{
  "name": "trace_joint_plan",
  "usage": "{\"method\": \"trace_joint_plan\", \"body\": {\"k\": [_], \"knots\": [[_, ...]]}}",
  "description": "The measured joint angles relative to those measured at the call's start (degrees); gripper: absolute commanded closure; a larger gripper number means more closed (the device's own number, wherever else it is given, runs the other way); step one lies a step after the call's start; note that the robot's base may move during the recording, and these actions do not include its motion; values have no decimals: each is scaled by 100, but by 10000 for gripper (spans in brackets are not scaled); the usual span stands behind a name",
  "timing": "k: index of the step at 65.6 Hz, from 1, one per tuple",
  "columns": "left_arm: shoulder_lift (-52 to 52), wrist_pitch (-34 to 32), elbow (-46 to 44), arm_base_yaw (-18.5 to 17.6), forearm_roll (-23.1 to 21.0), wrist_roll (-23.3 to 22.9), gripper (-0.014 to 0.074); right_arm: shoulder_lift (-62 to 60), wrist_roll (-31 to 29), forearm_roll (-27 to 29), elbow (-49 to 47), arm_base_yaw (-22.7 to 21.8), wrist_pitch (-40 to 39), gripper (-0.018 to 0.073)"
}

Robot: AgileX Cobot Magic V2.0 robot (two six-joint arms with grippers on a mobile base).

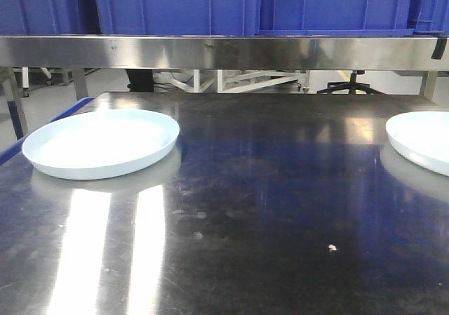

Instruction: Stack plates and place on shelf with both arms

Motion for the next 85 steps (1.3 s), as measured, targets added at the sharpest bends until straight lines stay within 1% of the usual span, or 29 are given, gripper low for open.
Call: {"method": "trace_joint_plan", "body": {"k": [31, 40, 47, 52, 59, 62, 65, 73, 79, 85], "knots": [[332, -90, 0, 0, -55, 0, 514, 0, 0, 0, 0, 0, 0, 512], [465, -203, 0, 0, 174, 3, 514, 0, 0, 0, 0, 0, 0, 512], [475, -258, 0, 0, 228, 3, 514, 0, 0, 0, 0, -2, -11, 512], [475, -279, 0, -11, 232, 3, 514, 0, 39, 0, 0, -2, -202, 512], [475, -281, 0, -9, 258, 12, 514, 0, 101, 0, 0, -14, -775, 512], [475, -290, 0, -9, 283, 12, 514, 0, 182, 14, -14, -14, -830, 512], [475, -303, 0, -9, 308, 12, 514, 0, 267, 28, -152, -14, -653, 512], [483, -303, 0, -9, 331, 12, 514, 333, 345, 42, -1036, -14, 452, 512], [483, -305, 0, -9, 345, 12, 514, 1095, 380, 46, -1957, -14, 1336, 512], [483, -305, 0, -9, 345, 12, 514, 2059, 394, 55, -2741, -14, 1998, 512]]}}
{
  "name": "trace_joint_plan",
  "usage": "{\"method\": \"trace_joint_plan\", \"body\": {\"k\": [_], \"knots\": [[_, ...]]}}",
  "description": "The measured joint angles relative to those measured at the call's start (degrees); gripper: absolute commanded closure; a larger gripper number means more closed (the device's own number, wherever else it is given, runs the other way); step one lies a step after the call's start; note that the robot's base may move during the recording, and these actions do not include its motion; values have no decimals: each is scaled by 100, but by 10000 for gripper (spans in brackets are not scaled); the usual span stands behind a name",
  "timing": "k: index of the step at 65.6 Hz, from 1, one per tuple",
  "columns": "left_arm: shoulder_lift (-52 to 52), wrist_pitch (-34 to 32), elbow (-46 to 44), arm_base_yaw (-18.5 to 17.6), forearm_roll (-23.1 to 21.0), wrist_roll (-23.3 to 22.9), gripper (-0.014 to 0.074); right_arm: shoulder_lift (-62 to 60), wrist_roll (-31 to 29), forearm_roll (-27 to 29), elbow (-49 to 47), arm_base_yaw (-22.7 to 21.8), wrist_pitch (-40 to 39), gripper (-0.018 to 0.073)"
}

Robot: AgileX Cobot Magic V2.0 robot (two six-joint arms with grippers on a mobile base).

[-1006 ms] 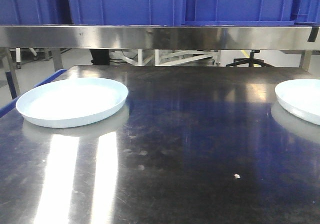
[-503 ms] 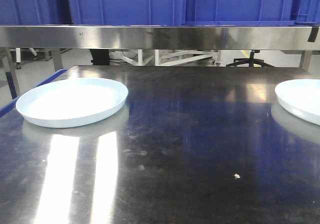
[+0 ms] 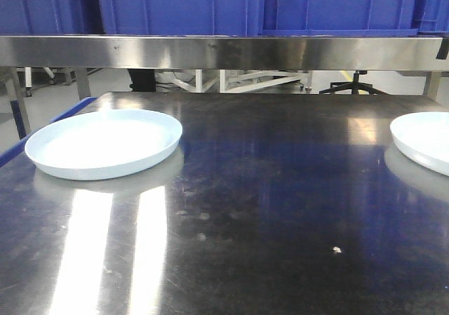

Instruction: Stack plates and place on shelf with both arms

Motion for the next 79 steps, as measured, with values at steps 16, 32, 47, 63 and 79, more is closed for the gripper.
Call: {"method": "trace_joint_plan", "body": {"k": [16, 32, 47, 63, 79], "knots": [[0, -10, 0, 0, 0, 0, 514, 2131, 10, 0, -918, 0, 310, 512], [5, -10, 0, 0, 0, 0, 514, 2478, 9, 4, -930, 0, -28, 512], [5, 1, 0, 0, -78, 0, 513, 2478, 19, -10, -939, 0, 314, 301], [77, 1, 0, 0, -138, 0, 166, 2502, 19, -621, -939, 0, 403, -60], [811, -222, 0, 0, -162, 0, 69, 2502, 19, -696, -939, 0, 326, -30]]}}
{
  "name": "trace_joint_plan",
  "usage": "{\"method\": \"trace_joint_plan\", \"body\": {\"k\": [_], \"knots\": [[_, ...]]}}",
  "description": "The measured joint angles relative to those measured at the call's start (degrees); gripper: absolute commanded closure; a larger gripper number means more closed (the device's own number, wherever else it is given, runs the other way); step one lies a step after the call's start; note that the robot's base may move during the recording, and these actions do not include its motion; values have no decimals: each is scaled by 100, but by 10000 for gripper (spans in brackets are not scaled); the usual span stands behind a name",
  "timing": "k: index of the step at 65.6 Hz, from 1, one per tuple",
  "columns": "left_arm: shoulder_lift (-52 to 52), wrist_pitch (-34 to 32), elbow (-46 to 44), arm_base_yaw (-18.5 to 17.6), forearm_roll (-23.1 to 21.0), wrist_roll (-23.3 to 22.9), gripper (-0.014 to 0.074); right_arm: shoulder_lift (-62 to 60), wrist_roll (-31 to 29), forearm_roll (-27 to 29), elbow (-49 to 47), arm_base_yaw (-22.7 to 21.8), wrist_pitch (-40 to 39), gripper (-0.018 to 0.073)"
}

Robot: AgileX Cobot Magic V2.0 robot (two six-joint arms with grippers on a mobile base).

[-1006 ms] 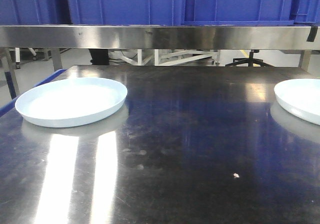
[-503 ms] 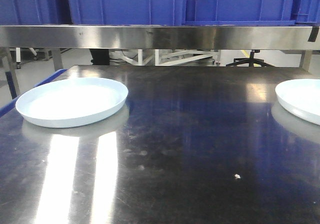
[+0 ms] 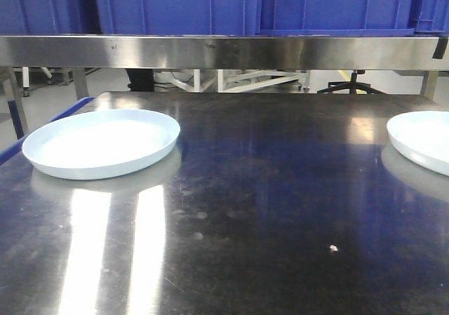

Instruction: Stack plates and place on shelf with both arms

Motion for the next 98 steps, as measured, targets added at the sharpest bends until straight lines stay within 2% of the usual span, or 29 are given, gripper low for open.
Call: {"method": "trace_joint_plan", "body": {"k": [31, 55, 98], "knots": [[2167, -1158, -3, 0, -365, 0, 69, 0, 0, 0, 0, 0, -60, -30], [2946, -1795, -23, 0, -532, 0, 69, 0, 0, 0, 0, 0, -60, -30], [3762, -1986, -79, 0, -577, 0, 70, 22, 10, 0, 0, 0, -68, -30]]}}
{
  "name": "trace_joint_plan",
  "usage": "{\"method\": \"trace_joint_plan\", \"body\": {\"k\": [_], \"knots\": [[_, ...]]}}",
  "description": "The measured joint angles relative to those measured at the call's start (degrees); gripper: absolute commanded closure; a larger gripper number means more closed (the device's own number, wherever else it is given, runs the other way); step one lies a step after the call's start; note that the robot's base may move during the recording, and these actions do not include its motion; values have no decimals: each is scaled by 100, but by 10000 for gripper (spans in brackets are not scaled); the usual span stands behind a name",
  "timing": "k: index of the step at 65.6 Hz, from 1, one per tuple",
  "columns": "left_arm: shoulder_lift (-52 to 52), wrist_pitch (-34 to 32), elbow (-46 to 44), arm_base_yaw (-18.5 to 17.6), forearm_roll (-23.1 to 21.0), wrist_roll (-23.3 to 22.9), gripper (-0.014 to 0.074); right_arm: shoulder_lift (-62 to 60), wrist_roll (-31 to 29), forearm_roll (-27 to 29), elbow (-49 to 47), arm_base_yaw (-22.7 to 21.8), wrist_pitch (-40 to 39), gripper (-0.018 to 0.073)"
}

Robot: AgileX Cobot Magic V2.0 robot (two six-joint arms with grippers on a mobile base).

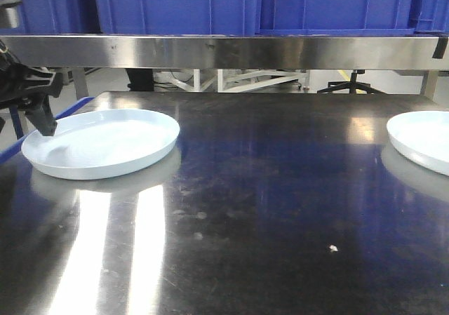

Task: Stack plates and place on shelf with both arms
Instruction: 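Grasp the rim of the white plate nearer the left gripper and lift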

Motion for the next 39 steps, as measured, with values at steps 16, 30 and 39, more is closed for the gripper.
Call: {"method": "trace_joint_plan", "body": {"k": [16, 30, 39], "knots": [[137, 0, 0, 0, -24, 0, 475, 11, 0, 0, 0, 0, 0, -30], [137, -49, -21, 0, -35, 0, 496, 11, 0, 0, 0, 0, 0, -30], [9, 139, -252, 0, -184, 0, 496, 11, 0, 0, 0, 0, 0, -30]]}}
